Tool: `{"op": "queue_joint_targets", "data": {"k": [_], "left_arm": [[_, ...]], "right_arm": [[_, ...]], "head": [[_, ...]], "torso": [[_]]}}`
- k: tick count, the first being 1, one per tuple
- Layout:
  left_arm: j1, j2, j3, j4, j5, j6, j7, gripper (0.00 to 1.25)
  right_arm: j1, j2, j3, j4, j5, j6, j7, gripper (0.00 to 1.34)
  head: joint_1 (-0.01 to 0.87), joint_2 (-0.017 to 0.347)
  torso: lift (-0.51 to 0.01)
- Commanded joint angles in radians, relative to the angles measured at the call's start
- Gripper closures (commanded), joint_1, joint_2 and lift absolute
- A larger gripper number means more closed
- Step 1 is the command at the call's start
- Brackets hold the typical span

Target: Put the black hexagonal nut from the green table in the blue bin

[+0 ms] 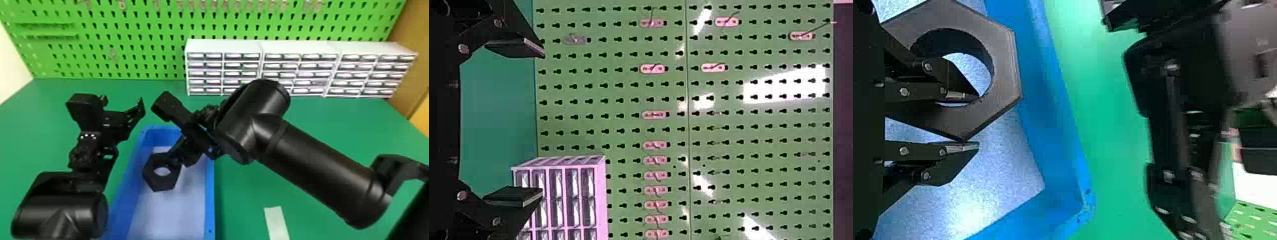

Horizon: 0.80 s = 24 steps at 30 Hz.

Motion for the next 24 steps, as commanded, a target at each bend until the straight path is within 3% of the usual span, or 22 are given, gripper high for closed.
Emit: {"op": "queue_joint_targets", "data": {"k": [1, 13, 15, 17, 20, 22, 24], "left_arm": [[-0.001, 0.0, 0.0, 0.0, -0.002, 0.002, 0.0, 0.28], [-0.001, -0.002, 0.002, 0.0, -0.002, 0.0, 0.0, 0.28], [-0.001, 0.0, 0.002, 0.0, -0.002, 0.0, 0.0, 0.28], [-0.001, 0.0, 0.002, 0.0, -0.002, 0.0, 0.0, 0.28], [-0.001, 0.0, 0.002, 0.0, -0.002, 0.0, 0.0, 0.28], [-0.001, 0.0, 0.002, 0.0, -0.002, 0.0, 0.0, 0.28], [-0.001, 0.0, 0.002, 0.0, -0.002, 0.0, 0.0, 0.28]], "right_arm": [[-0.004, -0.001, 0.031, 0.035, -0.022, -0.019, -0.02, 1.1], [-0.008, -0.003, 0.051, 0.062, -0.031, -0.026, -0.038, 1.09], [-0.008, -0.003, 0.051, 0.062, -0.031, -0.026, -0.039, 0.93], [-0.01, -0.003, 0.052, 0.062, -0.031, -0.028, -0.041, 0.59], [-0.012, -0.003, 0.051, 0.062, -0.023, -0.026, -0.041, 0.23], [-0.013, -0.003, 0.051, 0.062, -0.02, -0.025, -0.043, 0.09], [-0.013, -0.003, 0.051, 0.062, -0.019, -0.025, -0.044, 0.08]], "head": [[0.686, 0.051], [0.686, 0.051], [0.686, 0.051], [0.686, 0.051], [0.686, 0.051], [0.686, 0.051], [0.686, 0.051]], "torso": [[-0.096], [-0.096], [-0.096], [-0.096], [-0.096], [-0.096], [-0.096]]}}
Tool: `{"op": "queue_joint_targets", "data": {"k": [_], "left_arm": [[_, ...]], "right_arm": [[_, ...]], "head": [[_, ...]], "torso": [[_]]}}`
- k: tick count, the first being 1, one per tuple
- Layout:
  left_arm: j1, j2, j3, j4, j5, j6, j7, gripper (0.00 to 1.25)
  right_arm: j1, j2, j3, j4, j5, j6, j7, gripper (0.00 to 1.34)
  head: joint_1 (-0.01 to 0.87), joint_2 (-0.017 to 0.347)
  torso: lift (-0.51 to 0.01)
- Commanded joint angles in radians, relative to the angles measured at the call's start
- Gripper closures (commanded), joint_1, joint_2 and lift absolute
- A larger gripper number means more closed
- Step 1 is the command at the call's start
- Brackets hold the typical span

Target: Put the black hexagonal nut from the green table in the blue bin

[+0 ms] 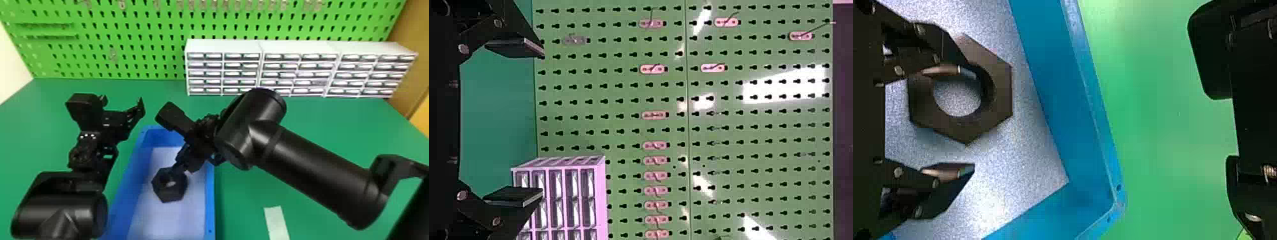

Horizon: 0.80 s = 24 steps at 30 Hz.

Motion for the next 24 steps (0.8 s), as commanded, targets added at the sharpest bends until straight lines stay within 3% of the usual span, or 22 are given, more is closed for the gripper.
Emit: {"op": "queue_joint_targets", "data": {"k": [1, 17, 24], "left_arm": [[0.0, 0.0, 0.0, 0.0, 0.0, 0.0, 0.0, 0.28], [0.002, 0.0, -0.001, 0.0, 0.0, 0.0, 0.0, 0.28], [0.005, 0.0, 0.002, 0.0, 0.0, 0.001, 0.0, 0.28]], "right_arm": [[-0.001, 0.0, 0.0, 0.0, 0.006, 0.002, -0.002, 0.09], [0.002, -0.002, -0.013, 0.0, 0.009, 0.002, -0.002, 0.1], [0.03, -0.009, -0.086, -0.028, 0.034, 0.0, -0.002, 0.1]], "head": [[0.686, 0.051], [0.686, 0.051], [0.686, 0.051]], "torso": [[-0.096], [-0.096], [-0.096]]}}
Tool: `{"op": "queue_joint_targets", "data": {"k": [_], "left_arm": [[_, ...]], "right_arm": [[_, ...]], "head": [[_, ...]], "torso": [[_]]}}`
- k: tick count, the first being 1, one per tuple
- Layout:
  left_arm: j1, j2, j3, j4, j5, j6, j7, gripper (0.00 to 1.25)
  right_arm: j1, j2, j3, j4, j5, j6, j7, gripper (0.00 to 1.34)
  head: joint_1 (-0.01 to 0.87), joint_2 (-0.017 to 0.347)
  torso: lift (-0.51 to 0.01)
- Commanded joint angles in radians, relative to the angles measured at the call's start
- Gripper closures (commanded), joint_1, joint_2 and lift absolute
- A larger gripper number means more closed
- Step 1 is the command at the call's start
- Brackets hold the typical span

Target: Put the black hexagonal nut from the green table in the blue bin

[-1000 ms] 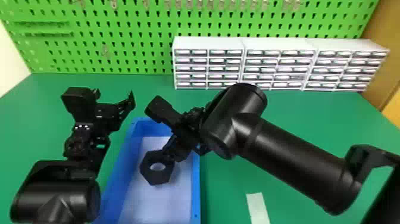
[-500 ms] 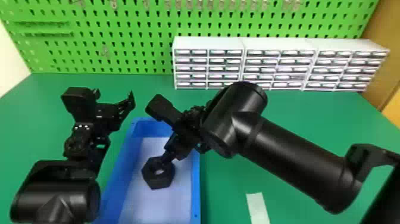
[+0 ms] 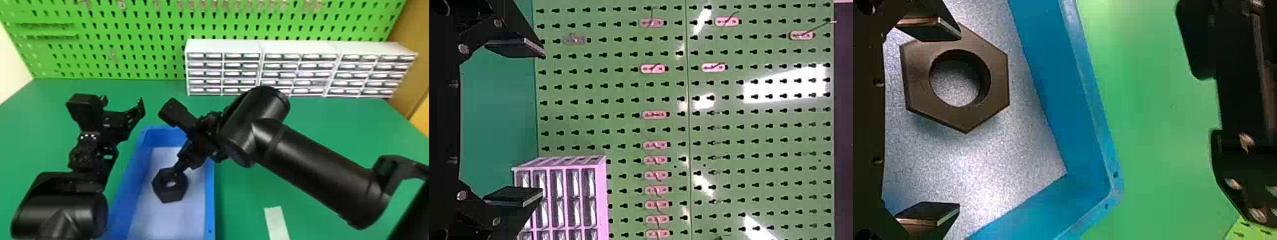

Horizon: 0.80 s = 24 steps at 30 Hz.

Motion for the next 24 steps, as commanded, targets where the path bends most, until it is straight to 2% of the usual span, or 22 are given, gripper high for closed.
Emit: {"op": "queue_joint_targets", "data": {"k": [1, 7, 11, 13, 16, 24], "left_arm": [[0.002, 0.0, 0.003, 0.0, 0.001, -0.001, 0.0, 0.28], [0.001, 0.0, 0.002, 0.0, 0.003, -0.001, 0.0, 0.28], [0.001, 0.0, 0.002, 0.0, 0.004, -0.001, 0.0, 0.28], [0.002, 0.0, 0.002, 0.0, 0.006, -0.001, 0.0, 0.28], [0.002, 0.0, 0.002, 0.0, 0.006, 0.001, 0.0, 0.28], [0.002, 0.0, 0.002, -0.003, 0.006, -0.001, 0.0, 0.28]], "right_arm": [[0.028, -0.009, -0.076, -0.04, 0.04, -0.001, 0.0, 0.1], [0.089, -0.018, -0.246, -0.146, 0.139, 0.025, 0.002, 0.1], [0.143, -0.007, -0.376, -0.208, 0.198, 0.047, 0.005, 0.1], [0.163, 0.001, -0.431, -0.232, 0.241, 0.053, 0.028, 0.1], [0.183, 0.004, -0.496, -0.257, 0.273, 0.056, 0.048, 0.1], [0.232, 0.01, -0.629, -0.329, 0.316, 0.05, 0.049, 0.1]], "head": [[0.686, 0.051], [0.686, 0.051], [0.686, 0.051], [0.686, 0.051], [0.686, 0.051], [0.686, 0.051]], "torso": [[-0.096], [-0.096], [-0.096], [-0.096], [-0.096], [-0.096]]}}
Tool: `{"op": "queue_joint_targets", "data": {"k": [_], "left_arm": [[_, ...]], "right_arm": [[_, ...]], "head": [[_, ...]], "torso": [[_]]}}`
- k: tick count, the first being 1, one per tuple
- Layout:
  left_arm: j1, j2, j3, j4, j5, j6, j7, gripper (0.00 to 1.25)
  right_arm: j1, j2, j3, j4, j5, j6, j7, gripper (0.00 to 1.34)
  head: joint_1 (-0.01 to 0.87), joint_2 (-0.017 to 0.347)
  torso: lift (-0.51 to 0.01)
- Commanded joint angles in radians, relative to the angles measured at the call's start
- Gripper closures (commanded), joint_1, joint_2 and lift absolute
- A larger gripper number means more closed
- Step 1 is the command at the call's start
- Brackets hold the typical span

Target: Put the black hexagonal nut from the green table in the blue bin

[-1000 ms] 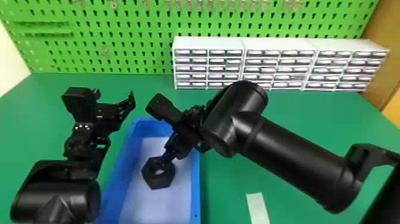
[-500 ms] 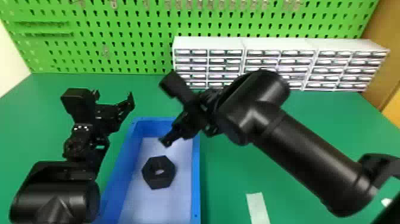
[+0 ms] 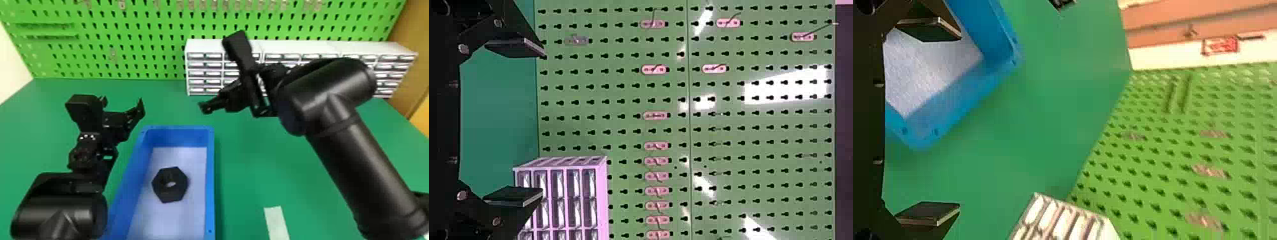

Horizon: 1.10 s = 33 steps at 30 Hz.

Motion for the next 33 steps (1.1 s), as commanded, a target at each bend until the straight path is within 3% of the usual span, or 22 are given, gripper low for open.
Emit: {"op": "queue_joint_targets", "data": {"k": [1, 12, 27, 33], "left_arm": [[0.0, 0.0, 0.0, -0.003, 0.0, 0.001, 0.0, 0.28], [0.002, 0.0, 0.004, -0.006, -0.002, 0.001, 0.0, 0.28], [0.005, -0.001, 0.007, -0.012, -0.002, 0.001, 0.0, 0.28], [0.005, 0.0, 0.008, -0.012, 0.0, 0.001, 0.0, 0.28]], "right_arm": [[0.028, 0.004, -0.074, -0.035, 0.02, -0.012, 0.0, 0.1], [0.078, 0.004, -0.19, -0.081, 0.033, -0.07, 0.0, 0.1], [0.17, 0.008, -0.341, -0.093, 0.029, -0.286, -0.002, 0.1], [0.213, 0.016, -0.393, -0.098, 0.029, -0.349, -0.038, 0.1]], "head": [[0.686, 0.051], [0.686, 0.051], [0.686, 0.051], [0.686, 0.051]], "torso": [[-0.096], [-0.096], [-0.096], [-0.096]]}}
